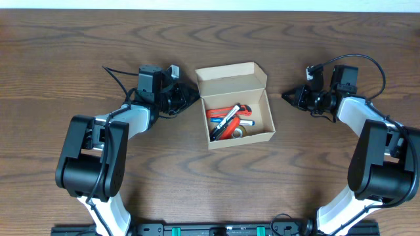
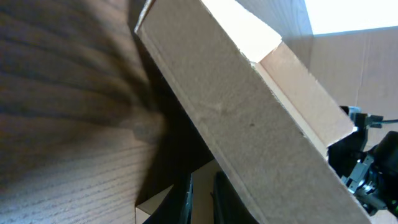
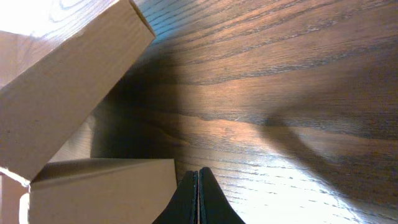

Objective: Pack container

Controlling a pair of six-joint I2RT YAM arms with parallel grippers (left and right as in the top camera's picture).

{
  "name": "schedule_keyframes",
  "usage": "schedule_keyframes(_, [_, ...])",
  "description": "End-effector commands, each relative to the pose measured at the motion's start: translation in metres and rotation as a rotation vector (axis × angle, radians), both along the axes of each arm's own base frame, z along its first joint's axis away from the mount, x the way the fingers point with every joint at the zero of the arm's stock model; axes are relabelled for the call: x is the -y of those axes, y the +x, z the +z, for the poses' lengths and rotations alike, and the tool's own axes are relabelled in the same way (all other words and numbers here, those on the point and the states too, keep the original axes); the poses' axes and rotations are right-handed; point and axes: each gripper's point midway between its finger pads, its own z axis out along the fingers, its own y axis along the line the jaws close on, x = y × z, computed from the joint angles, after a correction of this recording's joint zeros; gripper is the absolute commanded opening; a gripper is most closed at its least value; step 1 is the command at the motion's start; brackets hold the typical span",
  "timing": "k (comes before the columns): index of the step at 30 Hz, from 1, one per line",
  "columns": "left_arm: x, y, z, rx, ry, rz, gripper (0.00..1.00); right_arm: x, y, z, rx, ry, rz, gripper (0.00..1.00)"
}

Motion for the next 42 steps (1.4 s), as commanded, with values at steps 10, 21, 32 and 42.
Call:
schedule_keyframes(10, [-0.014, 0.009, -0.007, 0.017, 0.030, 0.036, 0.14, -0.027, 0.004, 0.007, 0.017, 0.050, 0.060, 0.01])
schedule_keyframes(21, [-0.015, 0.009, -0.009, 0.012, 0.045, 0.046, 0.14, -0.037, 0.001, -0.013, -0.027, 0.142, 0.088, 0.01])
schedule_keyframes(32, [-0.004, 0.002, -0.030, -0.026, 0.012, -0.002, 0.14, -0.048, 0.005, -0.007, -0.012, 0.246, 0.109, 0.01])
schedule_keyframes(42, [0.007, 0.020, -0.004, 0.067, -0.045, -0.044, 0.14, -0.064, 0.020, 0.006, 0.030, 0.415, 0.127, 0.01])
